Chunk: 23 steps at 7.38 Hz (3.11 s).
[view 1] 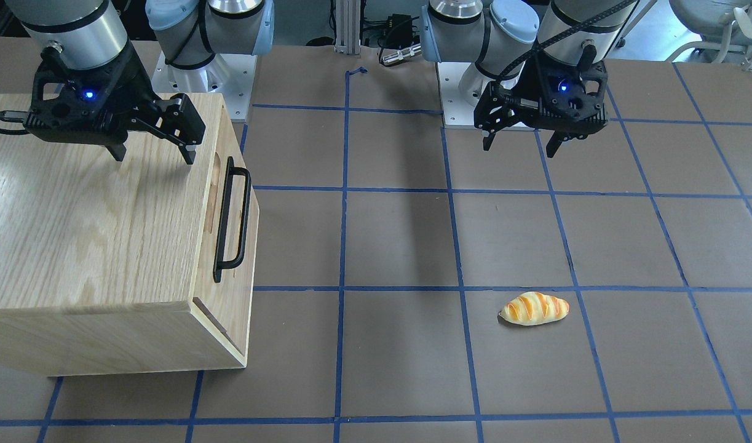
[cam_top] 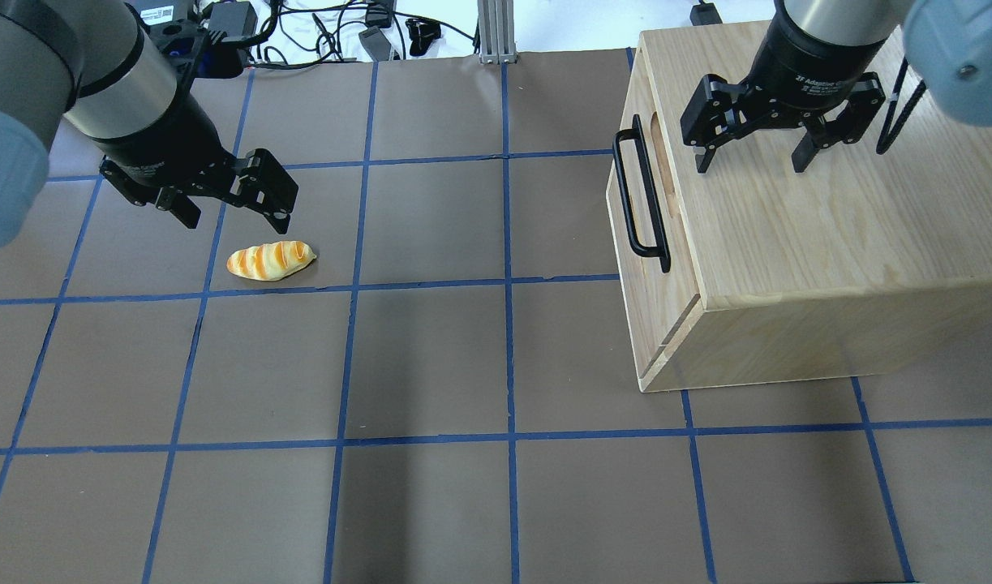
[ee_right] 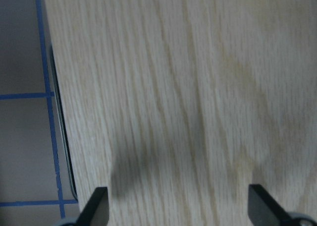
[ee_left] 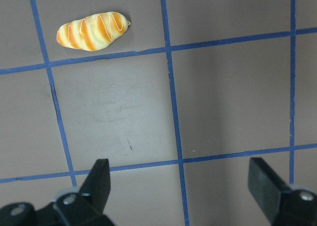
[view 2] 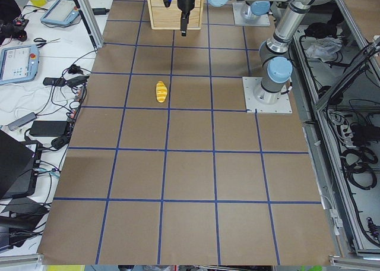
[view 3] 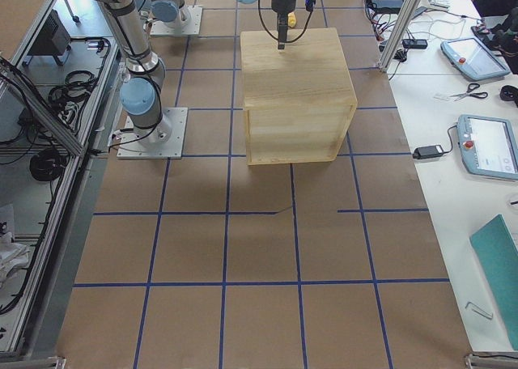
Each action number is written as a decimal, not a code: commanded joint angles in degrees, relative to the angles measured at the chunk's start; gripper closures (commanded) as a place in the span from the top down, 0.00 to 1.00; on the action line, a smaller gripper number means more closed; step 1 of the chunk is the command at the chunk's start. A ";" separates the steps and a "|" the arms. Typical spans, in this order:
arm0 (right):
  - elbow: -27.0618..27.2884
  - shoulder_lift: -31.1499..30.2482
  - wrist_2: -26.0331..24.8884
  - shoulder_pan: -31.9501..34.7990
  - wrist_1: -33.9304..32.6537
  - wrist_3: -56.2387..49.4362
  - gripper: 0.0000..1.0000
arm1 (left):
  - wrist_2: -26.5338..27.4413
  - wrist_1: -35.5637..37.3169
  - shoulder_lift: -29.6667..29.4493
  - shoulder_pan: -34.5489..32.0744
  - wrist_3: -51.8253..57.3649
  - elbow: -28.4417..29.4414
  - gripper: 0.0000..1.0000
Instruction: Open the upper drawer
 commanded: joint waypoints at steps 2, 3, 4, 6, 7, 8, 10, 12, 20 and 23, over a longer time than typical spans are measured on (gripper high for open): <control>-0.08 0.12 -0.01 0.22 0.03 0.20 1.00 | 0.24 0.08 -0.28 0.00 0.01 0.14 1.00; -0.08 -0.05 -0.36 0.22 0.12 0.20 1.00 | -0.20 0.08 -0.72 0.00 0.01 -0.12 1.00; -0.08 -0.05 -0.45 0.22 0.03 0.20 1.00 | -0.03 0.00 -0.29 0.35 0.01 -0.03 1.00; -0.08 -0.05 -0.45 0.22 0.12 0.11 1.00 | -0.90 0.00 -0.54 0.00 -0.78 -0.47 1.00; -0.08 -0.05 -0.45 0.22 0.03 0.11 1.00 | -1.08 0.00 -0.28 0.00 -0.79 -0.56 1.00; -0.17 -0.05 -0.45 0.22 0.03 0.11 1.00 | -1.86 0.00 -0.80 0.00 -0.87 -0.65 1.00; -0.08 -0.05 -0.53 0.22 0.12 0.03 1.00 | -5.47 0.69 -0.72 0.52 0.26 -0.74 1.00; -0.08 -0.05 -0.53 0.22 0.12 0.02 1.00 | -6.43 4.37 -1.68 -0.08 0.29 -0.48 1.00; 0.10 -0.05 -0.62 0.22 0.03 0.02 1.00 | -14.34 23.28 -11.96 -20.12 -27.04 1.02 1.00; 0.10 -0.05 -0.62 0.22 0.12 0.02 1.00 | -14.61 29.94 -15.65 -23.72 -30.57 1.54 1.00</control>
